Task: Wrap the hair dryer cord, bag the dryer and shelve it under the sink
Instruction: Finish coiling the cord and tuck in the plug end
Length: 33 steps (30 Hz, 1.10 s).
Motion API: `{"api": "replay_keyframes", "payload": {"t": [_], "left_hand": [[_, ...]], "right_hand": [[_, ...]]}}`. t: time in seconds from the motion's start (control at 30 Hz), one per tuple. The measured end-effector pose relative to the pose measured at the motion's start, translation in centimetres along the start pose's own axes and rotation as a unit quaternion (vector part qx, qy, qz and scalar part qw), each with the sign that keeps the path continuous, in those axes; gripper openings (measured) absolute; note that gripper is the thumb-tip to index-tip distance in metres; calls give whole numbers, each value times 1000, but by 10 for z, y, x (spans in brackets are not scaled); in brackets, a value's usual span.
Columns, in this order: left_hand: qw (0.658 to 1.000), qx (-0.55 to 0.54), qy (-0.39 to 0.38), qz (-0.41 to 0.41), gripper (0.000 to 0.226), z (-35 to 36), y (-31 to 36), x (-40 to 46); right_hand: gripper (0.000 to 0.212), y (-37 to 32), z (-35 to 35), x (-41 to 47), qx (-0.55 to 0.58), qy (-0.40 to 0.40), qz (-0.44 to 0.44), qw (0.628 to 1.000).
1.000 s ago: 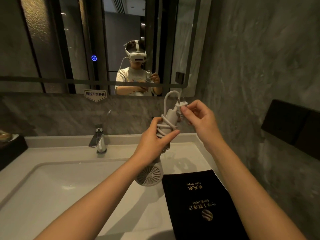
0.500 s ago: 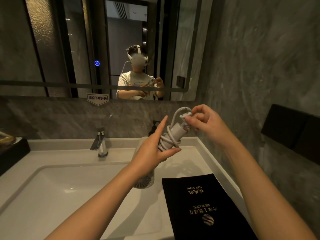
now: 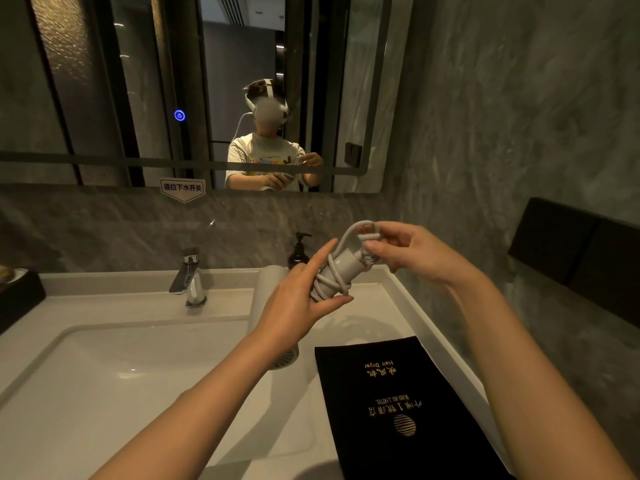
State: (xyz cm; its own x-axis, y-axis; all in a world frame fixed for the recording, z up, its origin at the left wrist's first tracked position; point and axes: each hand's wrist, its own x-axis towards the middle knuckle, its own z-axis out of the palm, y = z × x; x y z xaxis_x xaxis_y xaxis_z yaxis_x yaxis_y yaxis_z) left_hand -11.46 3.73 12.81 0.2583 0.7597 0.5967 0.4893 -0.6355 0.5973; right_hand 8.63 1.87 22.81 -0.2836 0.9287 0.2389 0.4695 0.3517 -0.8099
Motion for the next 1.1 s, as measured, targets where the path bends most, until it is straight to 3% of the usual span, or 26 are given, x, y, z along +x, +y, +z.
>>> {"api": "replay_keyframes", "payload": {"t": [0.3, 0.5, 0.67, 0.87, 1.1], "left_hand": [[991, -108, -8, -81, 76, 0, 9, 7], [986, -130, -13, -105, 76, -8, 14, 12], [985, -138, -21, -102, 71, -8, 16, 14], [991, -105, -23, -79, 71, -9, 15, 14], [982, -163, -4, -98, 67, -4, 12, 9]], "right_hand": [[47, 11, 25, 7, 118, 12, 4, 993], [27, 13, 22, 9, 229, 0, -39, 973], [21, 10, 29, 13, 209, 133, -43, 968], [19, 3, 35, 14, 179, 163, -51, 969], [29, 1, 37, 13, 134, 168, -80, 973]]}}
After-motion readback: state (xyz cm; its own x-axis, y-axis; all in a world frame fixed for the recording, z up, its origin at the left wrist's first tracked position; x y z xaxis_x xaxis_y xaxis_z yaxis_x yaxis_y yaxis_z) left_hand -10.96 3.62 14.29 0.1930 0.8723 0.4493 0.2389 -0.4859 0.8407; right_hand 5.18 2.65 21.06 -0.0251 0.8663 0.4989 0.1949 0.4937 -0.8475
